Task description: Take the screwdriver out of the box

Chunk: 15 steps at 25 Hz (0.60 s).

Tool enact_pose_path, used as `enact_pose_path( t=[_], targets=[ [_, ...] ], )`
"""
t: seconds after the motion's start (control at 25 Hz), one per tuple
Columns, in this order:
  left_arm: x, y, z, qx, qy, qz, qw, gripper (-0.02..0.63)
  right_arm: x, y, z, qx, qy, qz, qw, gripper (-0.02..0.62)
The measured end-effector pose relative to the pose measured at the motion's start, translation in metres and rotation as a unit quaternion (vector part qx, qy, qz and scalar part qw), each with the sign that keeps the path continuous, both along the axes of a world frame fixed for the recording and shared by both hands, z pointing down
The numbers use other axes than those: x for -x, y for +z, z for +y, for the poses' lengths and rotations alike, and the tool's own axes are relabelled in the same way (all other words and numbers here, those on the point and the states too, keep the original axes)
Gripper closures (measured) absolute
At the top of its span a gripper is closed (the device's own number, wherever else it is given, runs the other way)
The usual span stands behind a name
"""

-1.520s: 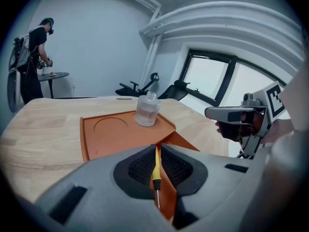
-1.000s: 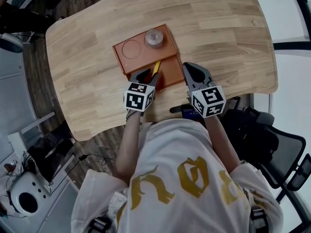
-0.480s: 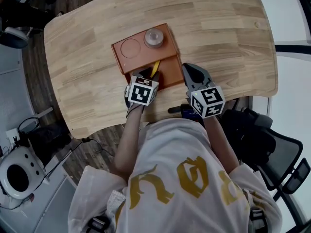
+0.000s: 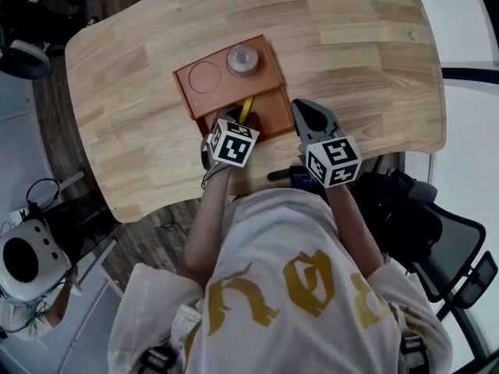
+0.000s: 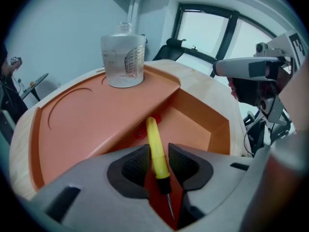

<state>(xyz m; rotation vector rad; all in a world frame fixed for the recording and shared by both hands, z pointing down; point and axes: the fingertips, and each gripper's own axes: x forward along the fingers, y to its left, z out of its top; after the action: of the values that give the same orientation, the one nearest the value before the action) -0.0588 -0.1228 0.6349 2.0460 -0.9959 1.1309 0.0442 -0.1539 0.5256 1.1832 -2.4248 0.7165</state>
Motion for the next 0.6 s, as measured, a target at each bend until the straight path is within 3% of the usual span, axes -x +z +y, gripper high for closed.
enact_pose_path(
  t=[0.6],
  targets=[
    [0.0023,-0.0048,-0.0009,-0.022,0.012,-0.033,0.9991,0.529,-0.0049,-0.0028,0.0001,0.000,0.002,-0.003,1.000,0.583]
  ],
)
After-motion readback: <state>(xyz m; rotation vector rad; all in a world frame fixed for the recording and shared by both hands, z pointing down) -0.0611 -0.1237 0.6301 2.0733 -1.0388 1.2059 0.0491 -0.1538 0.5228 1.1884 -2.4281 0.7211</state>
